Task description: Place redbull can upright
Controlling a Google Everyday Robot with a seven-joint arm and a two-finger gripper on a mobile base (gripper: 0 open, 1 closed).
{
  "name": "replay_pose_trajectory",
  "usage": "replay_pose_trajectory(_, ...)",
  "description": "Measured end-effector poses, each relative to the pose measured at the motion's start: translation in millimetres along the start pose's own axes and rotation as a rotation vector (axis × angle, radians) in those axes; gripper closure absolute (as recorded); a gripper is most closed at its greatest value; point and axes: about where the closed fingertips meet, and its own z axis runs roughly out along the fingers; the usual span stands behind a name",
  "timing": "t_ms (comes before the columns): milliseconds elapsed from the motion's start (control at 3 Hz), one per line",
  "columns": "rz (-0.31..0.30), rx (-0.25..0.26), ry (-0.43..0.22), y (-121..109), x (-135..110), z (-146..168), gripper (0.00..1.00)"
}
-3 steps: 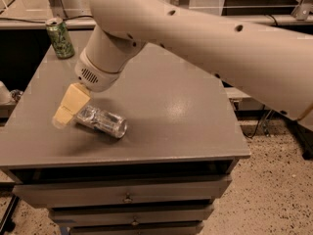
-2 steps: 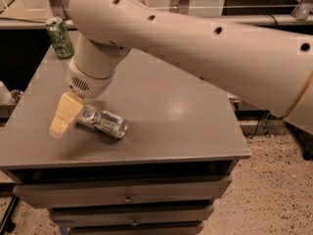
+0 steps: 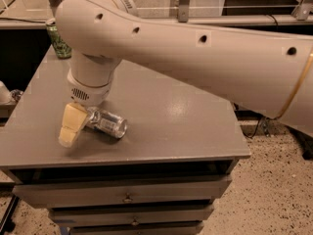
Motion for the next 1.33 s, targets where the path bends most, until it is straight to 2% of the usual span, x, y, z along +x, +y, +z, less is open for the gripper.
replay_pose_trajectory(333, -0.003, 0.027, 0.014, -2.7, 4.3, -2.4, 0.18)
replay_pose_trajectory(1333, 0.022, 0.05, 0.001, -12.5, -2.4, -1.1, 0.88)
